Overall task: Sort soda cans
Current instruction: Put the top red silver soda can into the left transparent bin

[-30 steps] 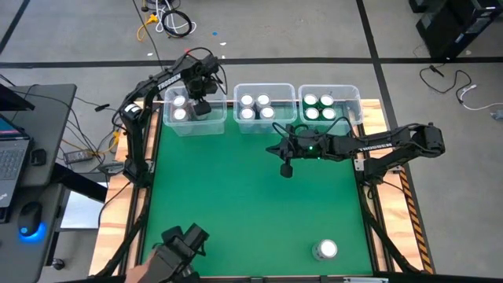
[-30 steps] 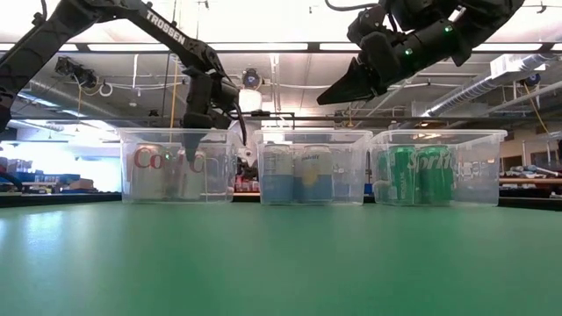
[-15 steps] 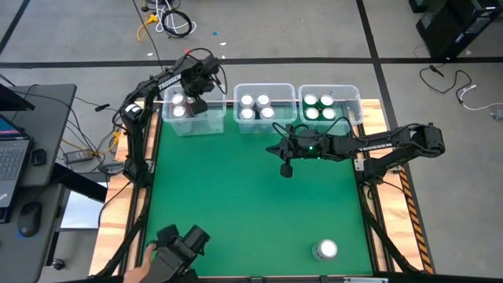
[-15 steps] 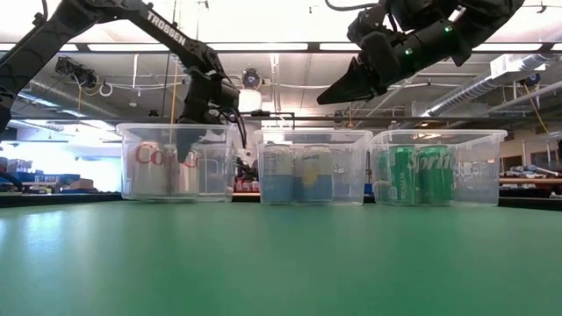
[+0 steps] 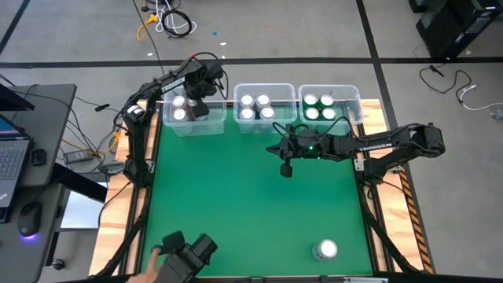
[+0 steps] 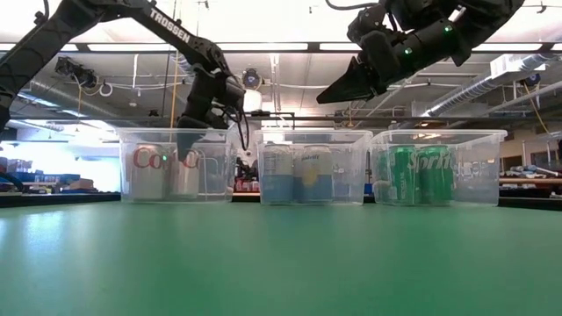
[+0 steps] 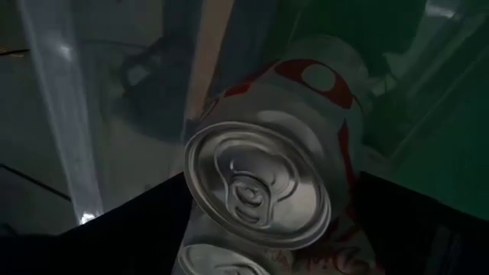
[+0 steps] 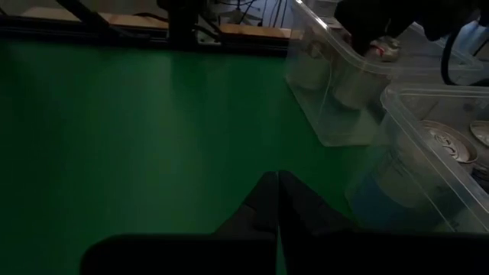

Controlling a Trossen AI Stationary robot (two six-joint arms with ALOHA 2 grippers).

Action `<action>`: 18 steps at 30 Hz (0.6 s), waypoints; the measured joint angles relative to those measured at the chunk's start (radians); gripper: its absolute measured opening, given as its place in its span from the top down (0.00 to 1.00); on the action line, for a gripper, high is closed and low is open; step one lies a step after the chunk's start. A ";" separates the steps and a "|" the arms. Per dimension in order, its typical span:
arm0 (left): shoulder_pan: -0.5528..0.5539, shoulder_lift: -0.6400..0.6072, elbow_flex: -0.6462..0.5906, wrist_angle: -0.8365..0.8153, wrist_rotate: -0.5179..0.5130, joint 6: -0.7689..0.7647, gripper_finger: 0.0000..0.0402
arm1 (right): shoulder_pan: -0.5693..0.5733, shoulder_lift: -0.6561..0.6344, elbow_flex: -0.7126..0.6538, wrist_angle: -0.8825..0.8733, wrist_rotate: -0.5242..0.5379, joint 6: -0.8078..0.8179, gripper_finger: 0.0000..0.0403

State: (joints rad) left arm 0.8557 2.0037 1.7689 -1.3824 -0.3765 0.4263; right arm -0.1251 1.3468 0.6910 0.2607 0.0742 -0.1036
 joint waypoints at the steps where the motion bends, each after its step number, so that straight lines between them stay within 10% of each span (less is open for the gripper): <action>1: -0.006 0.000 0.000 -0.005 -0.003 0.000 0.12 | 0.000 0.000 0.000 0.000 0.000 0.000 1.00; 18: -0.083 0.000 0.001 -0.037 -0.161 -0.011 0.12 | 0.000 0.000 0.000 0.000 0.000 0.000 1.00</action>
State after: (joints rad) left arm 0.7724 2.0037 1.7700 -1.4194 -0.5378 0.4151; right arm -0.1249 1.3468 0.6910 0.2607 0.0746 -0.1036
